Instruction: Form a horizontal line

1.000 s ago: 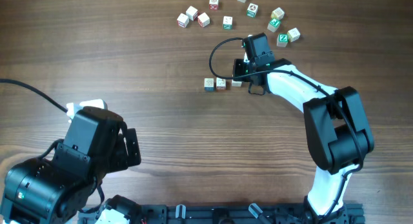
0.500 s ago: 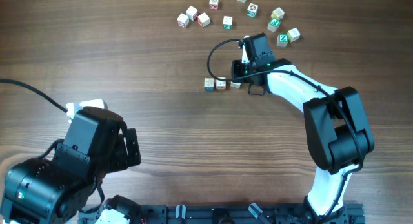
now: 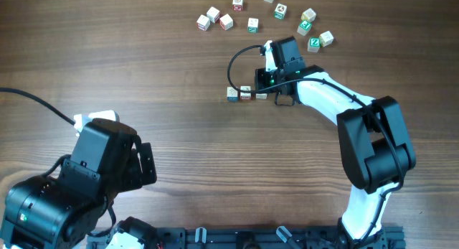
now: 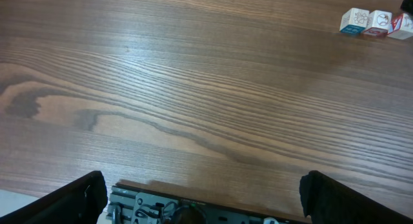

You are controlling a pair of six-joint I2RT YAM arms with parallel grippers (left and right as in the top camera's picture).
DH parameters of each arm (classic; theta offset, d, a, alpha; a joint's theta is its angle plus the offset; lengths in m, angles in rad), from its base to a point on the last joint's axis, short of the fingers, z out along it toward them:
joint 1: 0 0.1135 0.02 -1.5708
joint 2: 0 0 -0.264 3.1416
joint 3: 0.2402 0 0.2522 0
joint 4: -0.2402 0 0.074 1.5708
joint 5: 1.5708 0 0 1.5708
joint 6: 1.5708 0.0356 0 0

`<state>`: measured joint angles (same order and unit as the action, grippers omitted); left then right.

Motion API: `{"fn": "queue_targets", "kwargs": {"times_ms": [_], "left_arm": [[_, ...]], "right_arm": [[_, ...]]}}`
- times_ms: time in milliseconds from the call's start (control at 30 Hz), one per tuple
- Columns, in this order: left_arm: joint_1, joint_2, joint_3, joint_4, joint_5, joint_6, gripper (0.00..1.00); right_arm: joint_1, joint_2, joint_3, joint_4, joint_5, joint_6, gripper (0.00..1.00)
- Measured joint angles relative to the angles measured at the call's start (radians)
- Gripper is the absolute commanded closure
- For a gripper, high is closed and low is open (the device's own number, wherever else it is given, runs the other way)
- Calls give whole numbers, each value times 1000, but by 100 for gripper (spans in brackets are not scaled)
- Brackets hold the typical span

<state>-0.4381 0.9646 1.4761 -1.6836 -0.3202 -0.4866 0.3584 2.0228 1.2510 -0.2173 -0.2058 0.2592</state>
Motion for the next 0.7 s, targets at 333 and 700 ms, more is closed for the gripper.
{"fn": "queue_targets", "kwargs": {"times_ms": [333,700], "left_arm": [[0,0,0,0,0,0,0],[0,0,0,0,0,0,0]], "right_arm": [[0,0,1,-146,278,222,96],[0,-4,3,-188,117,234,96]]}}
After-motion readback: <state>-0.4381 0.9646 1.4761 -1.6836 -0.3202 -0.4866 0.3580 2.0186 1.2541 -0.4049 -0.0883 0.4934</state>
